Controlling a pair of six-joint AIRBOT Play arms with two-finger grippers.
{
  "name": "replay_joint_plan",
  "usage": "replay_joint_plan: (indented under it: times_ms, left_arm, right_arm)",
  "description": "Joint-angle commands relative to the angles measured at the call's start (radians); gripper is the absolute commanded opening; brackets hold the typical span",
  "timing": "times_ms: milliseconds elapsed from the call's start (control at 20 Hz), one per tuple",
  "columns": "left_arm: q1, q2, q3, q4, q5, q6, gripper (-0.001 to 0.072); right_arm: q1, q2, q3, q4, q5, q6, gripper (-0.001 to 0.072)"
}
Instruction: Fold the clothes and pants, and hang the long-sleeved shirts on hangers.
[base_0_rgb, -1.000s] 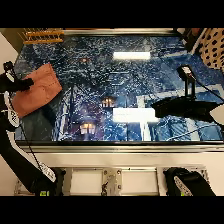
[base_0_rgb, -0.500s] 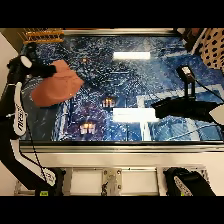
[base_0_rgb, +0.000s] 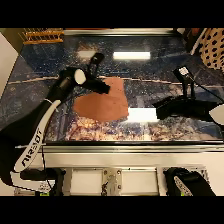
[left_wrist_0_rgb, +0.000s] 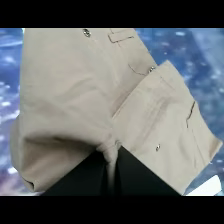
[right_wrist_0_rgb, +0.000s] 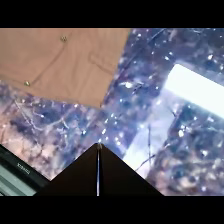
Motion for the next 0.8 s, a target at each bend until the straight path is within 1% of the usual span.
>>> replay_joint_plan:
  times_ms: [0, 100, 150, 200, 250, 300, 400, 450, 550, 600, 650, 750]
  left_arm:
    - [-0.143, -0.012, -0.029, -0.002, 0.137, -0.091, 0.0007]
    - [-0.155, -0.038, -0.029, -0.001, 0.160, -0.151, 0.0009]
    - [-0.148, -0.044, -0.029, 0.000, 0.144, -0.180, 0.0256]
    - [-0.127, -0.039, -0.029, 0.000, 0.116, -0.220, 0.0655]
    - [-0.093, -0.024, -0.029, -0.001, 0.077, -0.265, 0.0669]
    - [-0.047, 0.002, -0.030, -0.001, 0.030, -0.285, 0.0669]
    - [0.057, 0.073, -0.054, -0.001, -0.039, -0.291, 0.0669]
    - [0.106, 0.116, -0.100, -0.002, -0.049, -0.306, 0.0669]
    - [0.207, 0.201, -0.241, -0.005, -0.077, -0.343, 0.0670]
    - [0.250, 0.243, -0.331, -0.008, -0.081, -0.375, 0.0670]
    - [0.287, 0.281, -0.420, -0.033, -0.075, -0.385, 0.0670]
    - [0.356, 0.343, -0.594, -0.134, -0.048, -0.382, 0.0670]
  right_arm:
    - [0.001, -0.001, 0.001, 0.048, -0.002, -0.007, 0.0013]
    - [0.001, -0.001, 0.001, 0.038, -0.011, -0.008, 0.0012]
    - [0.001, -0.001, 0.001, 0.021, -0.019, -0.008, 0.0011]
    - [0.001, -0.001, 0.001, 0.000, -0.017, -0.007, 0.0011]
    - [0.001, -0.001, 0.001, -0.016, -0.014, 0.000, 0.0011]
    - [0.001, -0.001, 0.001, -0.026, -0.014, 0.014, 0.0011]
    - [0.001, -0.001, 0.001, -0.024, -0.014, 0.016, 0.0011]
    - [0.001, -0.001, 0.001, -0.024, -0.014, 0.024, 0.0011]
    - [0.001, -0.002, 0.001, -0.020, -0.014, 0.043, 0.0011]
    - [0.001, -0.001, 0.001, -0.020, -0.014, 0.043, 0.0011]
    - [0.001, -0.001, 0.001, -0.020, -0.014, 0.043, 0.0011]
    - [0.001, -0.002, 0.001, -0.013, -0.015, 0.043, 0.0011]
